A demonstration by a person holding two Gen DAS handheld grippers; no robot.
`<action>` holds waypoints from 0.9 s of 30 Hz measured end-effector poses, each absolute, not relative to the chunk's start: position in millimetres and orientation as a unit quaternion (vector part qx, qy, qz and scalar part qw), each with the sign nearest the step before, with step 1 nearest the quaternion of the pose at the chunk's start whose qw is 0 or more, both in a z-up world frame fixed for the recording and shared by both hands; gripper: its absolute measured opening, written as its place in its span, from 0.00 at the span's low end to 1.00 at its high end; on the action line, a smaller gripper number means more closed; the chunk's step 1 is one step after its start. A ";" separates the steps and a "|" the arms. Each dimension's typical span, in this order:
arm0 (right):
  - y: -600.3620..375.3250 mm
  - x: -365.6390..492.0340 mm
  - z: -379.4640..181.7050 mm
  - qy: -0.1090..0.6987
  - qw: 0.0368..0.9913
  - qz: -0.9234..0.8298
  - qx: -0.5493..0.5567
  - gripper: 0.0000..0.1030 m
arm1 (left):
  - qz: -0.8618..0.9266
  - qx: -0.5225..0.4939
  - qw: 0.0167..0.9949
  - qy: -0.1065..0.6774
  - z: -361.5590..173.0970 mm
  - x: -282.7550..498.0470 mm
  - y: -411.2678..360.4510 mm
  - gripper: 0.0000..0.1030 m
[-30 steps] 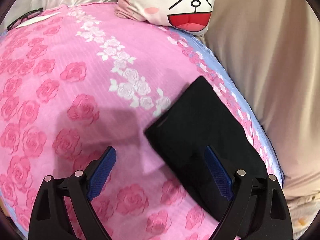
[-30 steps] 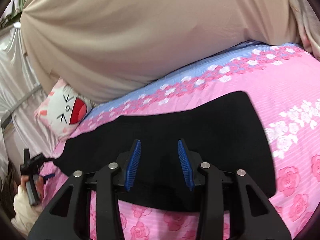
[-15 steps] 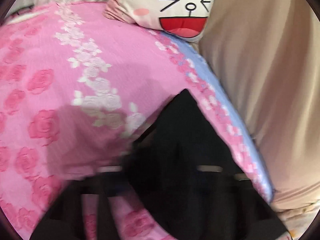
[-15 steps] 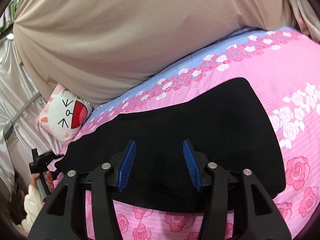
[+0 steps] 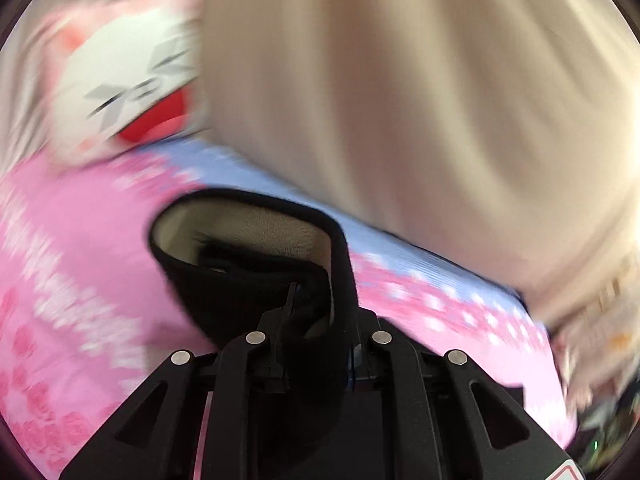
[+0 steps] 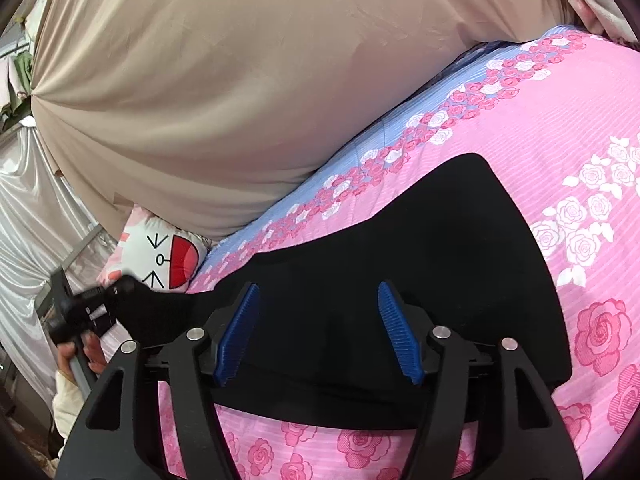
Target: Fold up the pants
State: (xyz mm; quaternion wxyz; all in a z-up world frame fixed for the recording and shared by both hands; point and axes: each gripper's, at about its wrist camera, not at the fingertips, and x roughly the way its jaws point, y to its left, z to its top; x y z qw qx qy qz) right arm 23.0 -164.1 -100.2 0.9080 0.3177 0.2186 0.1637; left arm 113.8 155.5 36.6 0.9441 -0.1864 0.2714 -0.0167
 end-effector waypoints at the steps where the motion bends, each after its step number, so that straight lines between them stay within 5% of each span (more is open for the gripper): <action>1: -165.8 21.7 -100.3 0.214 0.908 0.164 0.322 0.59 | -0.039 -0.166 0.947 0.271 43.1 119.1 128.9 0.14; 7: -179.9 7.5 -99.2 0.174 0.911 0.138 0.347 0.60 | -0.174 -0.071 0.936 0.298 44.2 140.7 -38.7 0.14; 10: -202.4 -6.3 -100.8 0.148 0.910 0.090 0.378 0.79 | -0.215 -0.031 0.917 0.334 15.3 147.2 -116.4 0.14; 16: -263.3 -30.4 -121.1 0.140 0.876 0.034 0.460 0.81 | -0.215 0.027 0.888 0.405 -58.5 146.4 -200.3 0.16; 18: -277.5 -36.1 -125.8 0.129 0.867 0.038 0.480 0.79 | -0.210 0.048 0.901 0.376 -58.5 130.7 -204.7 0.24; 19: -281.2 -37.9 -126.0 0.126 0.866 0.042 0.483 0.79 | -0.223 0.045 0.898 0.377 -57.1 126.0 -204.9 0.38; 22: -285.1 -37.4 -127.7 0.126 0.865 0.050 0.484 0.80 | -0.301 -0.003 0.879 0.371 -38.3 101.8 -189.8 0.57; 27: -268.8 -23.0 -108.9 0.152 0.886 0.103 0.426 0.81 | -0.324 -0.055 0.887 0.325 2.2 68.8 -126.0 0.75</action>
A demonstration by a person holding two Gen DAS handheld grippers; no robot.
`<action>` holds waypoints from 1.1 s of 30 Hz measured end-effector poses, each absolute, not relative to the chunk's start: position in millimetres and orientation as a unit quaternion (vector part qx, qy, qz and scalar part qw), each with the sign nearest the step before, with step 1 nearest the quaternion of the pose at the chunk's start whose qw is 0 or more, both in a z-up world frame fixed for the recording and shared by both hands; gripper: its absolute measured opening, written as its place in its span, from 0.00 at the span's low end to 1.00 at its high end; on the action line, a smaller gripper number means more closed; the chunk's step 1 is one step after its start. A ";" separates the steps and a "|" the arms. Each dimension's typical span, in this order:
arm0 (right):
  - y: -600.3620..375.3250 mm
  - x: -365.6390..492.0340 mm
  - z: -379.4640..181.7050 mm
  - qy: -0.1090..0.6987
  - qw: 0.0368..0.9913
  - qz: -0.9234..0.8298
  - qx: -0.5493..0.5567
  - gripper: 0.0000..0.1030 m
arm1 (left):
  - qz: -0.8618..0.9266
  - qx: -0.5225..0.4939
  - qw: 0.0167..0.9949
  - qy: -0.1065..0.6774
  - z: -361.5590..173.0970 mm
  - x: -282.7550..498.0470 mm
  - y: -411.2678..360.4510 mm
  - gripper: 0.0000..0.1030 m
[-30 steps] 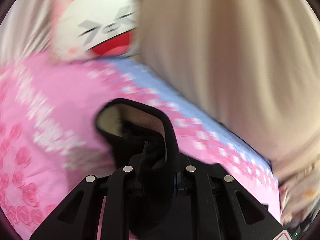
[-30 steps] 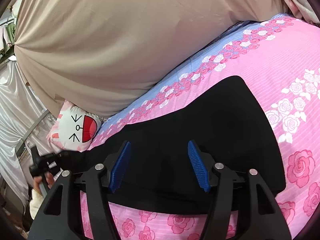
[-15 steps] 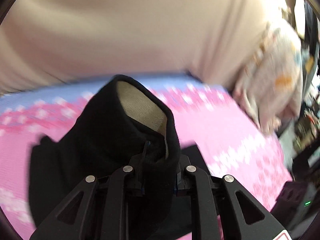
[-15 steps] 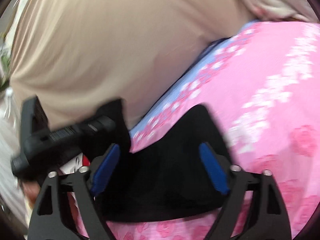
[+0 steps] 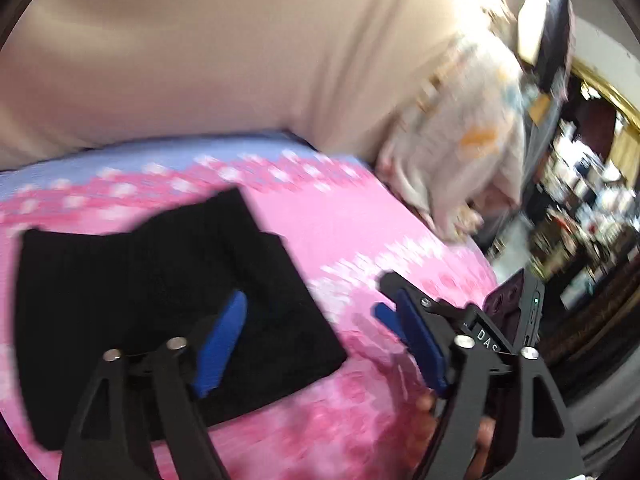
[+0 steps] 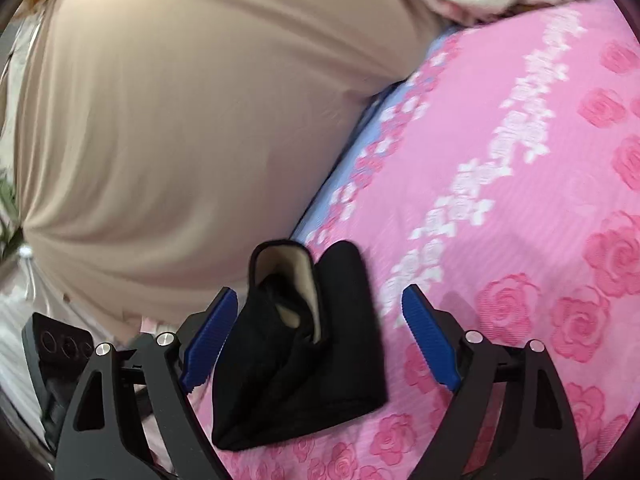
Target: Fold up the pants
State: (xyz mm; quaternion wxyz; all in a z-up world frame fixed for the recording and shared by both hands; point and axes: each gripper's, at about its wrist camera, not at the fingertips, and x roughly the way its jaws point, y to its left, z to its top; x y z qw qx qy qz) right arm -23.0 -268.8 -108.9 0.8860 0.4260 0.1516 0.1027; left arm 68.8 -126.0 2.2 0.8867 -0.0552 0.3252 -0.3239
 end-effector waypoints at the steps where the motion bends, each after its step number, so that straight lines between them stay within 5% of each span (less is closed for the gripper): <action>1: -262.4 -18.1 -104.8 0.162 0.889 0.116 0.412 0.81 | -0.295 -0.056 0.900 0.314 6.6 67.8 -107.0 0.75; 10: -210.6 55.4 -98.0 0.287 0.898 0.137 0.304 0.84 | -0.091 -0.190 0.914 0.347 -17.6 93.5 55.4 0.75; 20: -184.1 56.6 -60.5 0.275 0.931 0.119 0.208 0.82 | -0.028 -0.196 0.904 0.378 -54.6 93.7 108.6 0.75; 22: -179.2 68.4 -65.8 0.296 0.929 0.116 0.190 0.53 | -0.036 -0.183 0.904 0.384 -59.3 96.0 101.7 0.75; 23: -178.0 74.9 -72.8 0.321 0.922 0.112 0.188 0.19 | -0.041 -0.179 0.904 0.386 -61.2 97.7 98.2 0.75; 24: -178.3 74.4 -73.7 0.324 0.918 0.118 0.195 0.03 | -0.046 -0.171 0.905 0.388 -62.0 98.1 94.1 0.75; 29: -189.5 15.0 -29.7 0.239 0.940 0.117 0.215 0.03 | -0.053 -0.152 0.910 0.383 -59.4 95.9 93.6 0.75; 33: -190.6 39.6 -94.7 0.377 0.908 0.092 0.156 0.10 | -0.058 -0.149 0.907 0.390 -68.5 101.7 92.7 0.75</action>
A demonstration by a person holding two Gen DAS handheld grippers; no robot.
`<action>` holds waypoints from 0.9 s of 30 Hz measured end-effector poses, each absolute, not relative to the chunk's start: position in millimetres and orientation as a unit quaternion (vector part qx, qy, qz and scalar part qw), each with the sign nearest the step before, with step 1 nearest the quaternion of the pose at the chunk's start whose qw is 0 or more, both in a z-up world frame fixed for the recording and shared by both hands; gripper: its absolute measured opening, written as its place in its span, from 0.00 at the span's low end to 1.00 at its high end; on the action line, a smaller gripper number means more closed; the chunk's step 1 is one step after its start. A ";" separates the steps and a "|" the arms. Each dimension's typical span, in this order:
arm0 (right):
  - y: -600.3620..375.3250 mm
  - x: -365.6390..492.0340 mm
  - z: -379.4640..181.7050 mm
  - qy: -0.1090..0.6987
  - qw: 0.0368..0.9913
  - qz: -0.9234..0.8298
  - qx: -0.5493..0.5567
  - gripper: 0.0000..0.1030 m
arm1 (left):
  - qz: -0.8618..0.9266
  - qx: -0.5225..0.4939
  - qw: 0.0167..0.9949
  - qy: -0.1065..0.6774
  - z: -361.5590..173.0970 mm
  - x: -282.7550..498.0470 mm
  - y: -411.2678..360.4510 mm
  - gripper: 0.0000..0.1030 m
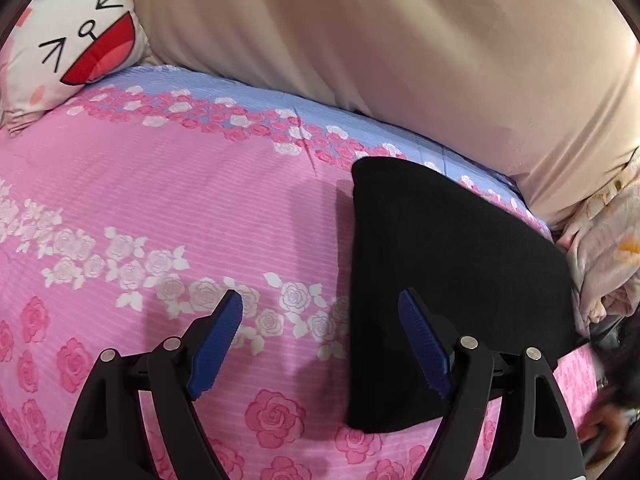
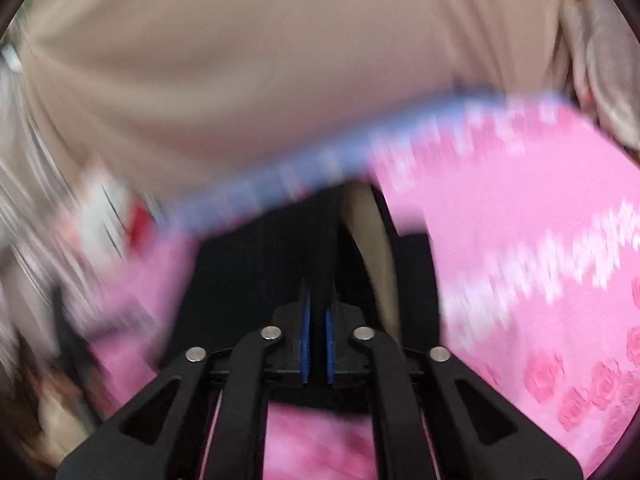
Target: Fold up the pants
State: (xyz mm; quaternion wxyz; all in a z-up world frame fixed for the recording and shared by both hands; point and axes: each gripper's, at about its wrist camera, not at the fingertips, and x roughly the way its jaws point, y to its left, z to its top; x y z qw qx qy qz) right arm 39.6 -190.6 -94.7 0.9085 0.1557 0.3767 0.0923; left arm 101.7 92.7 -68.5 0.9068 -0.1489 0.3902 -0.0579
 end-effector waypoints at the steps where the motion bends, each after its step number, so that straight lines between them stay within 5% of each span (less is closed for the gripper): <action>1: -197.9 30.4 -94.7 0.341 0.917 0.094 0.185 0.12 | -0.057 -0.148 0.904 0.396 -71.9 104.1 91.3 0.75; 4: -221.0 13.8 -73.6 0.303 0.915 0.074 0.257 0.44 | -0.060 -0.150 0.900 0.405 -75.1 105.0 89.5 0.75; 5: -226.8 8.8 -65.4 0.277 0.922 0.074 0.260 0.72 | -0.061 -0.152 0.901 0.401 -74.5 103.2 90.0 0.75; 6: -228.7 9.5 -61.6 0.275 0.925 0.071 0.251 0.79 | -0.062 -0.151 0.903 0.396 -73.6 101.6 89.7 0.75; 11: -213.0 37.1 -64.4 0.311 0.918 0.103 0.224 0.62 | -0.067 -0.135 0.905 0.398 -73.2 100.7 80.6 0.75; 18: -193.5 66.2 -92.9 0.349 0.909 0.094 0.207 0.59 | -0.066 -0.125 0.905 0.402 -75.8 97.4 75.5 0.75; 20: -189.0 66.2 -92.8 0.349 0.908 0.101 0.207 0.40 | -0.060 -0.123 0.905 0.403 -77.1 97.9 76.3 0.75; 21: -187.6 66.0 -90.6 0.347 0.909 0.104 0.206 0.20 | -0.058 -0.125 0.904 0.405 -77.9 99.4 76.7 0.75; 27: -193.5 38.0 -33.6 0.267 0.920 0.142 0.250 0.16 | -0.058 -0.119 0.909 0.396 -65.8 100.9 74.2 0.75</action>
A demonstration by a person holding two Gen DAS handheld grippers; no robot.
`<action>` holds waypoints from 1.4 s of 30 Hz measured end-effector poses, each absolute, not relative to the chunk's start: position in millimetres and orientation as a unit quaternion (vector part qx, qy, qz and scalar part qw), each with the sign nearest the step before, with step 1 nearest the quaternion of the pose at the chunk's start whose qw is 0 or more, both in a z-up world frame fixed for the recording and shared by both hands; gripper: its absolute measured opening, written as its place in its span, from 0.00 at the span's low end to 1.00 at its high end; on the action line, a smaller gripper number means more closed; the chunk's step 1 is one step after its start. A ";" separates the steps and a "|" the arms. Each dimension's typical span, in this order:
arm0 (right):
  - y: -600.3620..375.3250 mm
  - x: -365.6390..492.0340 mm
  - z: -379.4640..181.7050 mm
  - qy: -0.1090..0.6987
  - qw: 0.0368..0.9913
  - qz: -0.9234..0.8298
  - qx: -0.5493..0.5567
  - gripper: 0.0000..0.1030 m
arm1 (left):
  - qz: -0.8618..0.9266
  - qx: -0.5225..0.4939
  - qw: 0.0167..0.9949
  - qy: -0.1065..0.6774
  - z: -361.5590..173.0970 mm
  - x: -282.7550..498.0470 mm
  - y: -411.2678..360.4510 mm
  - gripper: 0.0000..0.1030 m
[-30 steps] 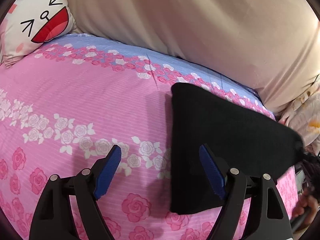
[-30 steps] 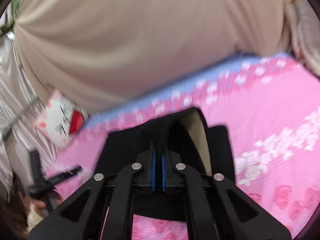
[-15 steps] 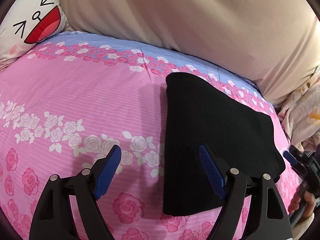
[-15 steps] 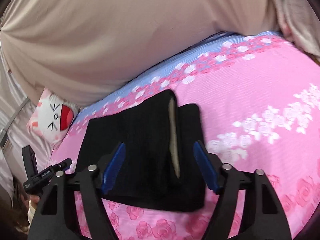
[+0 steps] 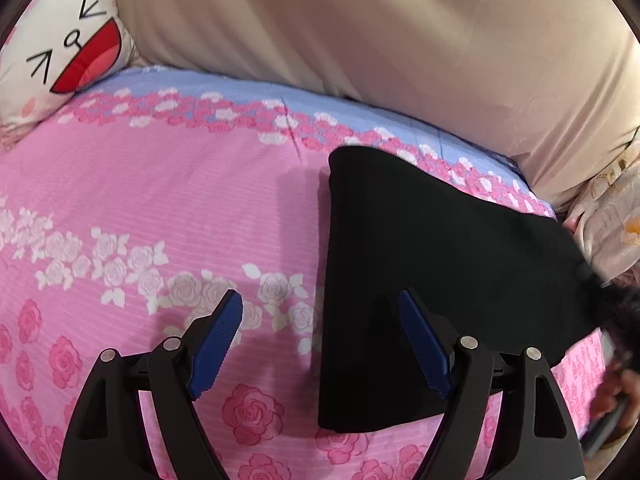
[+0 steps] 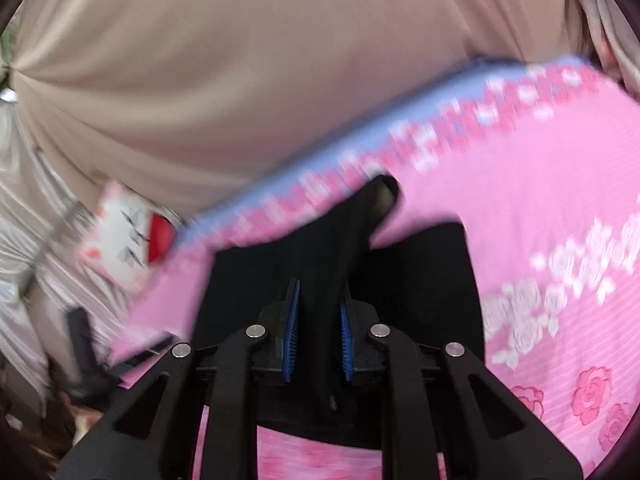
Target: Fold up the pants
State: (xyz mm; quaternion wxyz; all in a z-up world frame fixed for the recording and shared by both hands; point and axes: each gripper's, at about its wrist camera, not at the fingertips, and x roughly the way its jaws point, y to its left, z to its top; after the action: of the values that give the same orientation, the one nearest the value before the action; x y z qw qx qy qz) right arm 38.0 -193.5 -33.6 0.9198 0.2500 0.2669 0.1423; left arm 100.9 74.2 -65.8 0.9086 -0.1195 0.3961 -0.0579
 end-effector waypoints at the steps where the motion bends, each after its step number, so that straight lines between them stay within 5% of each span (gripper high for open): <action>1: -195.8 31.3 -30.3 0.263 0.923 0.136 0.245 0.16 | -0.061 -0.118 0.910 0.393 -63.5 98.8 73.8 0.75; 5: -211.6 41.4 -103.2 0.354 0.897 0.072 0.256 0.19 | -0.069 -0.098 0.911 0.395 -69.2 97.0 64.2 0.75; 7: -225.2 34.6 -120.0 0.315 0.889 0.095 0.318 0.22 | -0.067 -0.087 0.905 0.412 -79.0 101.1 55.9 0.75; 15: -226.0 -9.1 -87.0 0.261 0.909 0.091 0.313 0.26 | -0.066 -0.073 0.910 0.403 -75.5 92.9 49.3 0.75; 26: -154.0 -27.3 -85.6 0.314 0.945 0.043 0.083 0.26 | -0.031 -0.006 0.914 0.405 -78.9 91.6 33.3 0.75; 42: -168.9 -44.7 -102.0 0.336 0.935 0.024 0.109 0.26 | -0.032 -0.009 0.908 0.418 -80.8 75.3 39.9 0.83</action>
State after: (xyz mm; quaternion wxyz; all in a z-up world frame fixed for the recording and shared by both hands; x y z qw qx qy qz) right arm -44.7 -168.9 -102.0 0.9353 0.1086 0.3360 0.0243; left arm 75.3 39.9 -80.8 0.9079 -0.0089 0.4179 -0.0318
